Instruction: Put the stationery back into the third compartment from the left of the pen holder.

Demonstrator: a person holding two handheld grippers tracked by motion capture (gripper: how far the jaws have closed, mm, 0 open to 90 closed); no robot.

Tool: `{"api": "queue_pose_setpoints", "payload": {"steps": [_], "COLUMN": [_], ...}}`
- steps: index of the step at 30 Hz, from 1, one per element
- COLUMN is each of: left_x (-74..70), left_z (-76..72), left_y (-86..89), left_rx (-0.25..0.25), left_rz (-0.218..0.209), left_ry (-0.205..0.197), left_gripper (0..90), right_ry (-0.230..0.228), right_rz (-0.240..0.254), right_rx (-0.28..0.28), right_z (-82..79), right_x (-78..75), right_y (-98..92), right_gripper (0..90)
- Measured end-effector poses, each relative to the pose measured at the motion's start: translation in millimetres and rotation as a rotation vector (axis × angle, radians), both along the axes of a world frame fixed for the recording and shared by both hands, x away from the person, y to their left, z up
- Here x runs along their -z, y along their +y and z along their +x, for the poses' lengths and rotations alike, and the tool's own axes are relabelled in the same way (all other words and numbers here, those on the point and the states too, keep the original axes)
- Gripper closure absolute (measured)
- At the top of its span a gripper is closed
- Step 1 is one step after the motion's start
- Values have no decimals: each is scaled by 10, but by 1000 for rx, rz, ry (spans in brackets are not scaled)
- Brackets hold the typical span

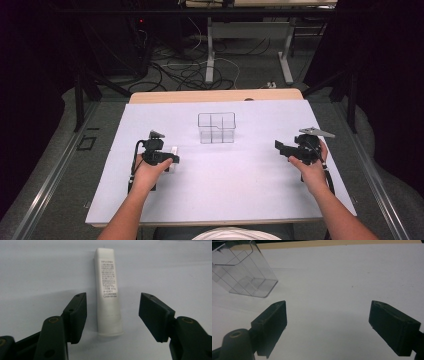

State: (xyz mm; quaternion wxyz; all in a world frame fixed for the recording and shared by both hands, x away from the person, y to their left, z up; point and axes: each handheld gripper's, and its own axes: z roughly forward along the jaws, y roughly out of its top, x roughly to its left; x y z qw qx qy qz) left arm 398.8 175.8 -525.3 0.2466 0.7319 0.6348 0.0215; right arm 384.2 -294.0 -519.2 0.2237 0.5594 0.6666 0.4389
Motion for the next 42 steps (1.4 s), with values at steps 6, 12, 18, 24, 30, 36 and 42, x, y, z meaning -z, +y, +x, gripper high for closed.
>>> {"api": "queue_pose_setpoints", "payload": {"steps": [6, 12, 18, 24, 30, 36, 42], "left_x": [45, 57, 55, 52, 49, 43, 44], "left_z": [17, 18, 18, 17, 21, 35, 43], "left_y": [12, -20, -41, -70, -75, -63, -65], "left_rx": [-6, 5, -10, -23, -45, -45, -55], "left_rz": [12, 28, 41, 56, 58, 46, 46], "left_ry": [36, 56, 62, 68, 80, 100, 106], "left_gripper": [450, 501, 536, 564, 614, 658, 663], "right_ry": [-2, -1, 3, 2, 1, 1, 1], "right_rz": [-2, -3, -7, -4, -10, -10, -7], "right_rx": [-3, -3, -7, -6, -10, -13, -7], "right_z": [0, 4, 4, 8, 13, 10, 12], "right_x": [-1, 1, 3, 10, 17, 17, 15], "right_y": [5, -4, -3, 9, 4, 6, 5], "right_gripper": [143, 144, 144, 144, 144, 144, 145]}}
